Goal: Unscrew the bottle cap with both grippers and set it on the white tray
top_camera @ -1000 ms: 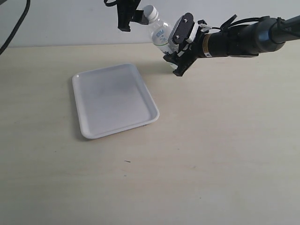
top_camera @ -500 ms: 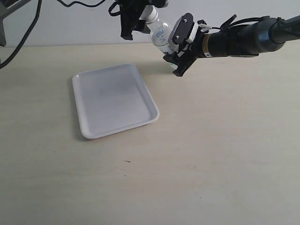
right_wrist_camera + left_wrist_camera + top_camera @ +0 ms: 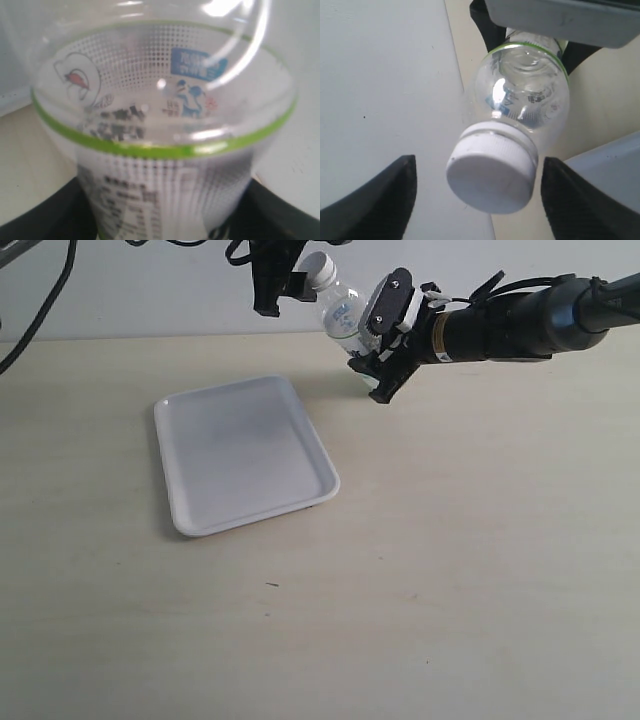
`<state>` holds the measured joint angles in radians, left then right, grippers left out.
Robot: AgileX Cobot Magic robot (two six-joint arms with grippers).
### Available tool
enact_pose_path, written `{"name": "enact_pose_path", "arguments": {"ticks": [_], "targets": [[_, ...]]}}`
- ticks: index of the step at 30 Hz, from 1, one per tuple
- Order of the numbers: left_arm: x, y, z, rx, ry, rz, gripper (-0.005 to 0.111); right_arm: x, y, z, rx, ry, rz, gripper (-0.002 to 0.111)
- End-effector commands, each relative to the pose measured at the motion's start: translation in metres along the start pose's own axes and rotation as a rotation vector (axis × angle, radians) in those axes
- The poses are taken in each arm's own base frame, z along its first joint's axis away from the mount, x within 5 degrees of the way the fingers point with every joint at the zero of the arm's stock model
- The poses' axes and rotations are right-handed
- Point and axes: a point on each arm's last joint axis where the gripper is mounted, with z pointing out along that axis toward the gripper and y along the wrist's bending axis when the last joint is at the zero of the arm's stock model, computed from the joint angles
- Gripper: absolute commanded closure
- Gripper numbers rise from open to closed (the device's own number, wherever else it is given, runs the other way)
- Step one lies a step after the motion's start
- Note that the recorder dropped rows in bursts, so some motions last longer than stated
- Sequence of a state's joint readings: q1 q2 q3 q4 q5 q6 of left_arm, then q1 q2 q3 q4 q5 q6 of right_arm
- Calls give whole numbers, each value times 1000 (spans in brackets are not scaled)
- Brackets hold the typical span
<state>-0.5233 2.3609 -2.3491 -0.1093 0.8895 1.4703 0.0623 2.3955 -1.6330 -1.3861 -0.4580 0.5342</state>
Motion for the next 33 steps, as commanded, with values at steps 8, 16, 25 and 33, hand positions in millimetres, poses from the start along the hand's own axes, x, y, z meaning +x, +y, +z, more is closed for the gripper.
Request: {"name": "enact_pose_path", "arguments": {"ticks": [8,16,25,33], "targets": [[1,2,-6,4,1,-15,67,10,4,2,-13,37,-6,108],[0,1,-6,13,-6,-21,84,10,4,2,-13,37,-6,108],[-1,-3,-6,59,-3,-74,107,10,4,2,-12,39,-6,108],[-9,-5,-6,71,-28,-265,107,14,2,2,16,83,2,108]]}}
